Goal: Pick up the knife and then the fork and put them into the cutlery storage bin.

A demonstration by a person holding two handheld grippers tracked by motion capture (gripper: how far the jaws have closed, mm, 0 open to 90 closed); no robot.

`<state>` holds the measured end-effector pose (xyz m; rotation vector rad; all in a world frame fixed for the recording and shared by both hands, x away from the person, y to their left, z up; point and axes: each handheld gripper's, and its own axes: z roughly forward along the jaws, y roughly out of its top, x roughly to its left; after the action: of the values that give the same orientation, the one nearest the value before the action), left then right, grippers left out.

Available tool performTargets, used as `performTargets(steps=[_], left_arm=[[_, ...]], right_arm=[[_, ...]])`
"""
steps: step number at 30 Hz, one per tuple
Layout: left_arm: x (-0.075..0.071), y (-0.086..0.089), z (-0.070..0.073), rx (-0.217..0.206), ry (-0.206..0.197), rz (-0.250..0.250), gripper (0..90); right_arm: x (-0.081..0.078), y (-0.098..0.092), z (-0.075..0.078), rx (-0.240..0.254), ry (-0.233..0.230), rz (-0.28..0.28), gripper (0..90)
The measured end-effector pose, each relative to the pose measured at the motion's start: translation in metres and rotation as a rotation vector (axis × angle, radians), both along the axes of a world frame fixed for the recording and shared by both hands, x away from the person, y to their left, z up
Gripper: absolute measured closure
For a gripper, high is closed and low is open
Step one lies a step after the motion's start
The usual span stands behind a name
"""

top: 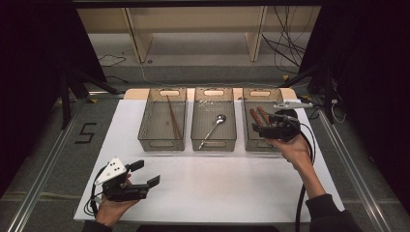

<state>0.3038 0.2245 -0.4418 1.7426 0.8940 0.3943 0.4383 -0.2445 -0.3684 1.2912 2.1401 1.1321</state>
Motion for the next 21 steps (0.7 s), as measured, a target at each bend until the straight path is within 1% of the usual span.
performTargets(steps=[3,7,9,12,17,18,21], left_arm=[[0.000,0.000,0.000,0.000,-0.002,0.000,15.8],[-0.001,0.000,0.000,0.002,-0.001,-0.002,15.8],[-0.001,0.001,0.000,0.000,-0.002,0.000,15.8],[-0.001,0.000,0.000,0.000,-0.003,0.000,15.8],[-0.001,0.001,0.000,0.000,-0.003,0.000,15.8],[-0.001,0.001,0.000,-0.002,-0.002,0.000,15.8],[-0.001,0.001,0.000,-0.003,-0.002,0.000,15.8]], right_arm=[[-0.011,0.002,-0.003,0.012,-0.010,0.019,26.1],[-0.024,0.003,-0.004,0.032,-0.026,0.031,25.5],[-0.030,0.002,-0.004,0.032,-0.033,0.033,24.7],[-0.037,0.002,-0.005,0.052,-0.041,0.038,23.3],[-0.052,0.003,-0.010,0.082,-0.048,0.051,20.8],[-0.056,0.003,-0.012,0.085,-0.057,0.054,20.6],[-0.065,0.003,-0.017,0.105,-0.063,0.062,20.6]])
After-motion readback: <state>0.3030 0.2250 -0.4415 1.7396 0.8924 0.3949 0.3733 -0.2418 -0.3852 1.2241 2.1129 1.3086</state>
